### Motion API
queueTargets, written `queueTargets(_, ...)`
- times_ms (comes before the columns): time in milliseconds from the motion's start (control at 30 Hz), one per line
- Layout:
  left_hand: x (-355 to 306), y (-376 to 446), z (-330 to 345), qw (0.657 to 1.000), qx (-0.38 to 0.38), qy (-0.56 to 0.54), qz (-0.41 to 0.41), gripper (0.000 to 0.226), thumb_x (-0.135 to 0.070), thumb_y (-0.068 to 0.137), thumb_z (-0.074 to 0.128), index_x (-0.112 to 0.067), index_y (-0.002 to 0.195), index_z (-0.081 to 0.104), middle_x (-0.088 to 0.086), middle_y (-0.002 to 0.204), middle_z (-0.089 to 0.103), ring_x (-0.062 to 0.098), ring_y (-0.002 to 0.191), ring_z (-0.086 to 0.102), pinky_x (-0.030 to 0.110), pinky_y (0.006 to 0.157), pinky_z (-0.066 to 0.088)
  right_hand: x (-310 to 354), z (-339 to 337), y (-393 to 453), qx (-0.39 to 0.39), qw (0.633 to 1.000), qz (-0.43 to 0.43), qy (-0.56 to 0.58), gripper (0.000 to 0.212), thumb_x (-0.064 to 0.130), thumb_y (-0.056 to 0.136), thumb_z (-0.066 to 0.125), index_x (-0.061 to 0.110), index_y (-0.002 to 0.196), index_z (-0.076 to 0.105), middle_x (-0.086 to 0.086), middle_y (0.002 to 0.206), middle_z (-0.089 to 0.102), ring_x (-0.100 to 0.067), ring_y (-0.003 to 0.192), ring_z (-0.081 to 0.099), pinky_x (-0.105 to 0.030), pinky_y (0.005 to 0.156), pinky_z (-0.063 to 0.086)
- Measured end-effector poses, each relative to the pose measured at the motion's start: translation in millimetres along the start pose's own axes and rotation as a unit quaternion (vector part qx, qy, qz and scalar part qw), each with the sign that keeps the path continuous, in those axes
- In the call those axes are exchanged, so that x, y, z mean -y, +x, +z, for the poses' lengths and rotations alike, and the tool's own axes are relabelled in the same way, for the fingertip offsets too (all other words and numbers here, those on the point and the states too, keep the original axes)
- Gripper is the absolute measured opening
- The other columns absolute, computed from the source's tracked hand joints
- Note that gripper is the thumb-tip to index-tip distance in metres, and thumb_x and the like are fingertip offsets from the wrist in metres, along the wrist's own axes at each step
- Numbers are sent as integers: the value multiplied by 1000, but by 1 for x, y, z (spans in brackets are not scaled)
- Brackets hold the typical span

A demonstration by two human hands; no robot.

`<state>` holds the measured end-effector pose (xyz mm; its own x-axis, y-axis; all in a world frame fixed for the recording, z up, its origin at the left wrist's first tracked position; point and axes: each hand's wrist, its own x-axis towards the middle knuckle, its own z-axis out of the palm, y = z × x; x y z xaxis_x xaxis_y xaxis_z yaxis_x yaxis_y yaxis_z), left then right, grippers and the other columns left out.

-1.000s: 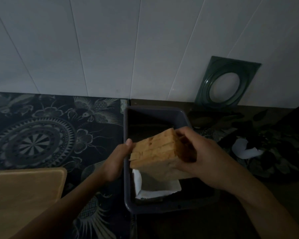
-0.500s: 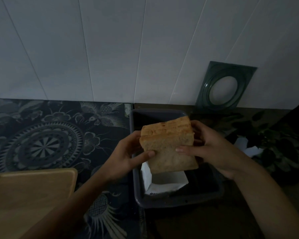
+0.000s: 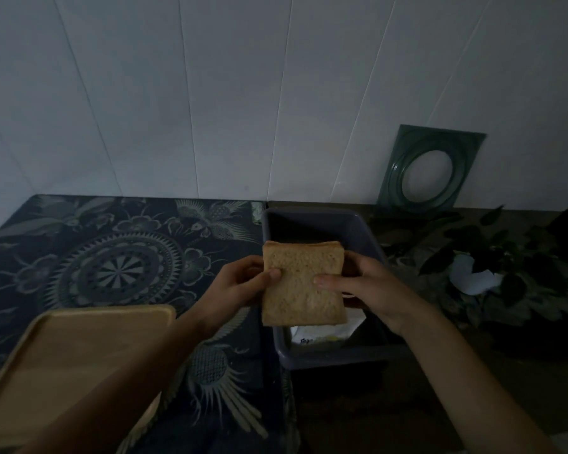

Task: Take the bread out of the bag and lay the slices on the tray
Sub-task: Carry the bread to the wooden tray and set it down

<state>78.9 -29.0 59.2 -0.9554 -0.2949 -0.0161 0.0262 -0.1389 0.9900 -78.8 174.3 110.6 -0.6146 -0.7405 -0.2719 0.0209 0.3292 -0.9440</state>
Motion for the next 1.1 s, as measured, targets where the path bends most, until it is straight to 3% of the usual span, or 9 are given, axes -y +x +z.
queueTargets(133, 6, -32, -13, 999, -16, 5, -50, 42, -61, 77, 75, -37, 112, 72, -5, 119, 73, 17, 109, 71, 42, 89, 59, -8, 29, -13, 18, 1000, 14, 13, 65, 45, 59, 95, 31, 117, 69, 13, 106, 78, -9, 94, 76, -23, 68, 61)
queueTargets(267, 8, -65, -28, 996, -38, 8, -81, 51, -66, 73, 75, -35, 112, 72, -4, 116, 75, 17, 105, 73, 35, 84, 60, -18, 61, -19, 34, 998, 36, 31, 57, 42, 64, 94, 31, 115, 71, 12, 103, 79, -10, 90, 77, -25, 65, 61)
queueTargets(433, 13, -107, -52, 992, -46, 2, -118, 51, -55, 83, 72, -25, 123, 66, 0, 120, 74, 18, 109, 72, 38, 92, 58, -29, 104, -23, 51, 997, 60, 17, 58, 47, 62, 94, 31, 114, 73, 4, 105, 79, -17, 95, 77, -43, 85, 63)
queueTargets(533, 17, -127, -72, 991, -45, -12, -126, 56, -48, 82, 76, -23, 130, 63, 1, 125, 71, 20, 112, 70, 41, 95, 56, -33, 129, -20, 61, 995, 75, 25, 68, 49, 57, 94, 30, 117, 71, 5, 103, 80, -16, 94, 77, -37, 77, 64)
queueTargets(633, 21, -141, -95, 990, -51, -19, -132, 51, -42, 85, 76, -21, 130, 64, 2, 127, 71, 22, 114, 69, 43, 96, 55, -35, 154, -13, 83, 991, 96, 39, 64, 48, 58, 94, 30, 114, 71, 7, 102, 80, -14, 92, 77, -32, 71, 62)
queueTargets(800, 32, -159, -136, 984, -99, -11, -146, 47, -43, 80, 79, -19, 120, 69, 7, 119, 74, 23, 106, 73, 41, 88, 60, -45, 204, 7, 96, 985, 135, 44, 52, 46, 58, 96, 27, 102, 79, 1, 103, 80, -17, 92, 78, -41, 82, 64)
queueTargets(933, 46, -163, -178, 975, -127, -2, -182, 44, -39, 82, 79, -19, 120, 68, 9, 117, 73, 23, 102, 74, 40, 84, 62, -58, 246, 30, 108, 980, 161, 50, 39, 48, 62, 93, 31, 95, 82, 2, 104, 80, -17, 95, 77, -39, 81, 63)
queueTargets(1100, 72, -167, -227, 965, -123, -2, -232, 42, -35, 86, 77, -18, 123, 65, 11, 121, 69, 26, 106, 71, 37, 84, 62, -77, 300, 58, 76, 975, 202, 44, 48, 45, 63, 92, 27, 105, 79, 2, 103, 80, -20, 97, 76, -41, 86, 62)
